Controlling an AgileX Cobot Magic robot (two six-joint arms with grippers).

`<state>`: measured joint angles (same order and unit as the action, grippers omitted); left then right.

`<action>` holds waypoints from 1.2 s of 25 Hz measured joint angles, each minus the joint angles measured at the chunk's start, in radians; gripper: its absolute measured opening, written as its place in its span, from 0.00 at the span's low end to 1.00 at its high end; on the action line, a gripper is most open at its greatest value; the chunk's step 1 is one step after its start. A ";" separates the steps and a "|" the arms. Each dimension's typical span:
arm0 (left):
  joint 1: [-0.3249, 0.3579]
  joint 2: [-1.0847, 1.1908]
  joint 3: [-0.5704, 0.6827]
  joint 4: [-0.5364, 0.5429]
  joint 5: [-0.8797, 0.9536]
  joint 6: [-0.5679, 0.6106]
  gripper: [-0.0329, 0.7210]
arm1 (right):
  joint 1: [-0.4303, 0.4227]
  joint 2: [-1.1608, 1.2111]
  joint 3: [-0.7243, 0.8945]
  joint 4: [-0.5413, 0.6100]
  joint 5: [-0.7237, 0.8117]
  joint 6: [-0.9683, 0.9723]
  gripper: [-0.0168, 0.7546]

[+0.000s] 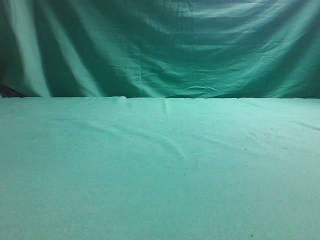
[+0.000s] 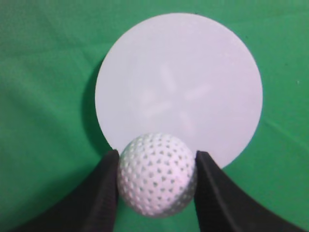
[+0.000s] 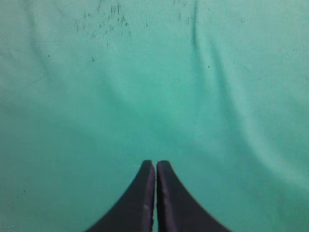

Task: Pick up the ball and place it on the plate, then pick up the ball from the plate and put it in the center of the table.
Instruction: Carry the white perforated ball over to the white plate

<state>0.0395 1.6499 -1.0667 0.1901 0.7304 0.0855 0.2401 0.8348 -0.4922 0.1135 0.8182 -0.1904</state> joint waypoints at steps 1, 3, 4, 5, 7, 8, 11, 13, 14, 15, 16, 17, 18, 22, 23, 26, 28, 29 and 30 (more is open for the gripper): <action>0.000 0.007 0.000 0.005 -0.005 -0.004 0.45 | 0.000 0.008 -0.004 0.000 0.000 0.000 0.02; 0.000 0.016 0.000 0.018 -0.027 -0.021 0.45 | 0.000 0.032 -0.017 0.000 -0.002 0.000 0.02; 0.000 0.017 0.000 0.029 -0.037 -0.035 0.45 | 0.000 0.047 -0.025 0.000 -0.004 0.000 0.02; 0.000 0.017 0.000 0.041 -0.044 -0.047 0.45 | 0.000 0.064 -0.036 0.000 -0.005 0.000 0.02; 0.000 0.017 0.000 0.056 -0.069 -0.056 0.45 | 0.000 0.097 -0.058 0.000 -0.009 0.000 0.02; 0.000 0.017 0.000 0.058 -0.083 -0.057 0.45 | 0.000 0.115 -0.069 0.000 -0.009 0.002 0.02; 0.000 0.017 0.000 0.063 -0.110 -0.066 0.45 | 0.000 0.152 -0.087 0.004 -0.011 0.002 0.02; 0.000 0.018 0.000 0.065 -0.117 -0.077 0.45 | 0.000 0.161 -0.089 0.008 -0.012 0.002 0.02; 0.000 0.022 0.000 0.065 -0.117 -0.082 0.45 | 0.000 0.163 -0.089 0.008 -0.012 0.002 0.02; 0.000 0.027 0.000 0.067 -0.119 -0.082 0.45 | 0.000 0.163 -0.089 0.008 -0.012 0.002 0.02; 0.000 0.036 0.000 0.067 -0.121 -0.082 0.45 | 0.000 0.163 -0.089 0.008 -0.012 0.002 0.02; 0.000 0.047 0.000 0.069 -0.121 -0.084 0.45 | 0.000 0.163 -0.089 0.008 -0.012 0.002 0.02; 0.000 0.058 0.000 0.069 -0.123 -0.084 0.45 | 0.000 0.163 -0.089 0.008 -0.012 0.002 0.02; 0.000 0.078 0.000 0.083 -0.129 -0.112 0.45 | 0.000 0.163 -0.089 0.008 -0.012 0.002 0.02; 0.000 0.080 0.000 0.095 -0.130 -0.129 0.45 | 0.000 0.163 -0.089 0.008 -0.012 0.002 0.02; 0.000 0.081 0.000 0.143 -0.132 -0.188 0.45 | 0.000 0.163 -0.089 0.008 -0.012 0.002 0.02; 0.000 0.081 0.000 0.158 -0.134 -0.200 0.45 | 0.000 0.163 -0.089 0.008 -0.013 0.002 0.02; 0.000 0.081 0.000 0.158 -0.135 -0.205 0.45 | 0.000 0.163 -0.089 0.008 -0.013 0.002 0.02; 0.000 0.081 0.000 0.158 -0.135 -0.207 0.45 | 0.000 0.163 -0.089 0.008 -0.013 0.002 0.02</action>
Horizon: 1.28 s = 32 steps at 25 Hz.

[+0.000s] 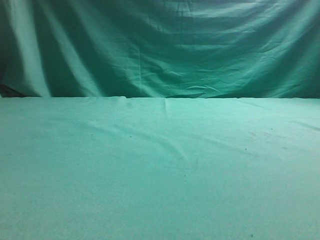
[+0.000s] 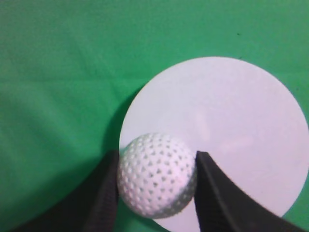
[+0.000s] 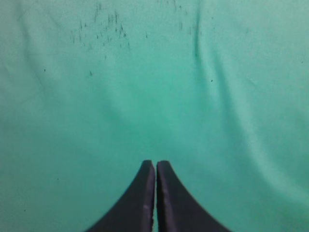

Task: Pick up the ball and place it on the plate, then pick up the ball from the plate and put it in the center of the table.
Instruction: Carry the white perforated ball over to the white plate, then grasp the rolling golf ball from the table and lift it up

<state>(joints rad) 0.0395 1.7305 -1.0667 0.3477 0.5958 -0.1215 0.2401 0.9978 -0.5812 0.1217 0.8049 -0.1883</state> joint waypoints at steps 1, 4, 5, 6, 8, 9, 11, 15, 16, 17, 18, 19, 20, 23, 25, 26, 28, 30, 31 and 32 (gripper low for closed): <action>0.000 0.000 0.000 0.000 0.000 -0.002 0.45 | 0.000 0.000 0.000 0.000 -0.002 0.000 0.02; 0.000 0.002 0.000 -0.011 -0.002 -0.003 0.45 | 0.000 0.000 0.000 0.000 -0.009 0.000 0.02; 0.000 0.002 0.000 -0.013 -0.002 -0.003 0.45 | 0.000 0.000 0.000 0.000 -0.011 0.000 0.02; 0.000 0.002 0.000 -0.015 -0.002 -0.003 0.45 | 0.000 0.000 0.000 0.000 -0.013 0.000 0.02; 0.000 0.002 0.000 -0.017 -0.002 -0.003 0.59 | 0.000 0.000 0.000 0.000 -0.015 0.000 0.02; 0.000 0.002 -0.002 -0.024 -0.002 -0.003 0.70 | 0.000 0.000 0.000 0.000 -0.017 0.000 0.02; 0.000 0.006 -0.021 -0.050 0.006 -0.003 0.86 | 0.000 0.000 0.000 0.000 -0.017 0.000 0.02; -0.015 0.006 -0.147 -0.133 0.082 0.016 0.90 | 0.000 0.000 0.000 0.006 -0.017 0.000 0.02; -0.030 0.006 -0.193 -0.157 0.107 0.034 0.90 | 0.000 0.000 0.000 0.008 -0.019 0.000 0.02; -0.049 0.006 -0.239 -0.178 0.127 0.056 0.82 | 0.000 0.000 0.000 0.008 -0.020 0.000 0.02; -0.067 0.006 -0.278 -0.202 0.151 0.081 0.81 | 0.000 0.000 0.000 0.008 -0.019 0.000 0.02; -0.088 0.006 -0.322 -0.225 0.177 0.099 0.82 | 0.000 0.000 0.000 0.008 -0.019 0.000 0.02; -0.110 0.006 -0.365 -0.244 0.198 0.118 0.82 | 0.000 0.000 0.000 0.008 -0.021 0.000 0.02; -0.168 0.006 -0.465 -0.268 0.274 0.145 0.82 | 0.000 0.000 0.000 0.008 -0.021 0.000 0.02; -0.200 0.006 -0.512 -0.276 0.321 0.157 0.82 | 0.000 0.000 0.000 0.008 -0.021 0.000 0.02; -0.215 0.003 -0.529 -0.279 0.341 0.157 0.73 | 0.000 0.000 0.000 0.008 -0.021 0.000 0.02; -0.237 -0.016 -0.541 -0.281 0.364 0.160 0.60 | 0.000 0.000 0.000 0.006 -0.021 0.000 0.02; -0.251 -0.046 -0.545 -0.299 0.375 0.162 0.36 | 0.000 0.000 0.000 0.004 -0.019 0.000 0.02; -0.256 -0.059 -0.545 -0.313 0.376 0.169 0.25 | 0.000 0.000 0.000 0.004 -0.017 0.000 0.02; -0.258 -0.076 -0.547 -0.330 0.378 0.185 0.16 | 0.000 0.000 0.000 0.002 -0.015 0.000 0.02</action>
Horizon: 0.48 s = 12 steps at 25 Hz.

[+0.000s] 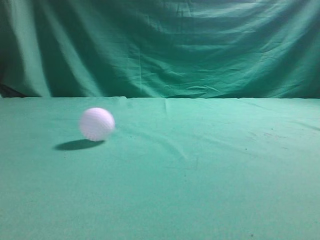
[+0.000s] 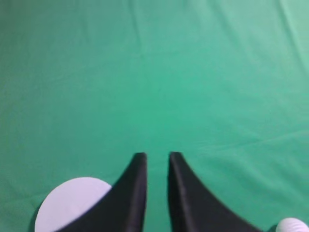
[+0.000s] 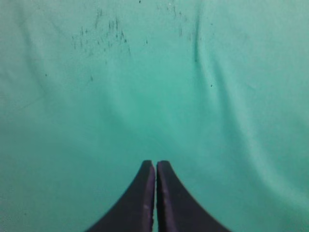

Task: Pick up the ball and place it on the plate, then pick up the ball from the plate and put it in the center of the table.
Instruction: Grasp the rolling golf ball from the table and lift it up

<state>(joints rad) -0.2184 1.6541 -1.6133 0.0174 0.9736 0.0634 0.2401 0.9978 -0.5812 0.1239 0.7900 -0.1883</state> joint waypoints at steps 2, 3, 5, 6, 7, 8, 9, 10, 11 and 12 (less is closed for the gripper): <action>0.000 -0.035 0.000 -0.055 0.006 0.043 0.04 | 0.000 0.000 0.000 -0.007 0.007 0.000 0.02; 0.000 -0.051 0.000 -0.080 0.010 0.070 0.04 | 0.000 0.000 0.000 -0.011 0.009 0.000 0.02; 0.000 -0.094 0.000 -0.148 0.016 0.121 0.04 | 0.000 0.000 0.000 -0.018 0.009 0.000 0.02; 0.000 -0.116 0.007 -0.183 0.013 0.148 0.04 | 0.000 0.000 0.000 -0.023 0.011 0.000 0.02; 0.000 -0.149 0.029 -0.208 -0.001 0.169 0.04 | 0.000 0.000 0.000 -0.029 0.015 0.000 0.02; 0.000 -0.188 0.063 -0.237 -0.024 0.185 0.04 | 0.000 0.000 0.000 -0.036 0.018 0.000 0.02; 0.000 -0.230 0.108 -0.259 -0.053 0.201 0.04 | 0.000 0.000 0.000 -0.038 0.020 0.000 0.02; 0.000 -0.267 0.153 -0.273 -0.080 0.212 0.04 | 0.000 0.000 0.000 -0.041 0.024 0.000 0.02; 0.000 -0.313 0.211 -0.289 -0.114 0.228 0.04 | 0.000 0.000 -0.002 -0.043 0.028 0.000 0.02; 0.000 -0.359 0.270 -0.298 -0.148 0.237 0.04 | 0.000 0.000 -0.004 -0.043 0.030 0.000 0.02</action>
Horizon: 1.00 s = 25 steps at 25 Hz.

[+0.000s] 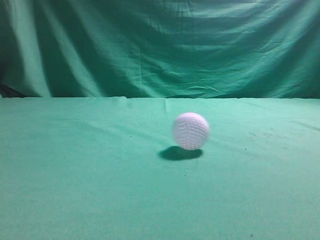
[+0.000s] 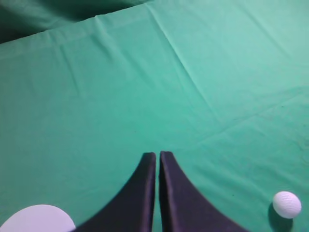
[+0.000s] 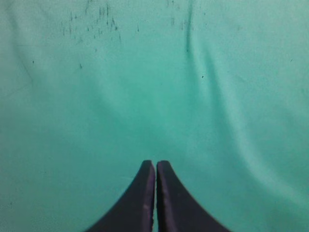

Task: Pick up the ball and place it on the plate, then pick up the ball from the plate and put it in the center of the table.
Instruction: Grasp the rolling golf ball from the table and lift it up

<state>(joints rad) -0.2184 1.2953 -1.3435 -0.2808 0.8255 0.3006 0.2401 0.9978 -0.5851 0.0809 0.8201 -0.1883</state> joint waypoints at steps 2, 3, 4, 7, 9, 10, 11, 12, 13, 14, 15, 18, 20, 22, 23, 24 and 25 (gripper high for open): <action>0.000 -0.080 0.102 -0.013 -0.057 0.026 0.04 | 0.000 0.000 0.000 0.000 0.005 0.000 0.02; 0.000 -0.120 0.151 -0.018 -0.083 0.045 0.04 | 0.000 0.000 0.000 0.000 0.005 0.000 0.02; 0.000 -0.158 0.194 -0.022 -0.103 0.062 0.04 | 0.000 0.000 0.000 0.000 0.006 0.000 0.02; 0.000 -0.254 0.297 -0.045 -0.132 0.114 0.04 | 0.000 0.000 0.000 0.000 0.009 0.000 0.02; 0.000 -0.313 0.352 -0.065 -0.139 0.146 0.04 | 0.000 0.000 0.000 0.000 0.009 0.000 0.02; 0.000 -0.343 0.380 -0.076 -0.150 0.152 0.04 | 0.000 0.000 0.000 0.000 0.011 0.000 0.02; 0.000 -0.373 0.403 -0.084 -0.160 0.156 0.04 | 0.000 0.000 -0.002 0.000 0.011 0.000 0.02; 0.000 -0.396 0.431 -0.094 -0.174 0.158 0.04 | 0.000 0.000 -0.002 0.000 0.011 0.000 0.02; 0.000 -0.423 0.457 -0.100 -0.185 0.168 0.04 | 0.000 0.000 -0.002 0.002 0.011 0.000 0.02; 0.000 -0.449 0.484 -0.104 -0.200 0.175 0.04 | 0.000 0.000 -0.002 0.007 0.011 0.000 0.02; 0.000 -0.471 0.505 -0.109 -0.210 0.178 0.04 | 0.000 0.000 -0.002 0.012 0.011 0.000 0.02; 0.000 -0.546 0.571 -0.122 -0.231 0.184 0.04 | 0.009 0.004 -0.012 0.022 0.018 0.000 0.02; 0.000 -0.581 0.599 -0.122 -0.233 0.184 0.04 | 0.047 0.023 -0.038 0.017 0.033 0.000 0.02; 0.000 -0.600 0.609 -0.124 -0.233 0.184 0.04 | 0.101 0.057 -0.074 -0.012 0.035 0.017 0.02; 0.000 -0.605 0.611 -0.124 -0.233 0.184 0.04 | 0.127 0.080 -0.093 -0.036 0.035 0.038 0.02; 0.000 -0.607 0.611 -0.126 -0.233 0.184 0.04 | 0.149 0.104 -0.111 -0.057 0.035 0.066 0.02; 0.000 -0.607 0.611 -0.130 -0.233 0.184 0.04 | 0.162 0.125 -0.126 -0.075 0.039 0.086 0.02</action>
<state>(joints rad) -0.2184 0.6883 -0.7323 -0.4111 0.5929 0.4848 0.4020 1.1233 -0.7115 0.0055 0.8590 -0.1020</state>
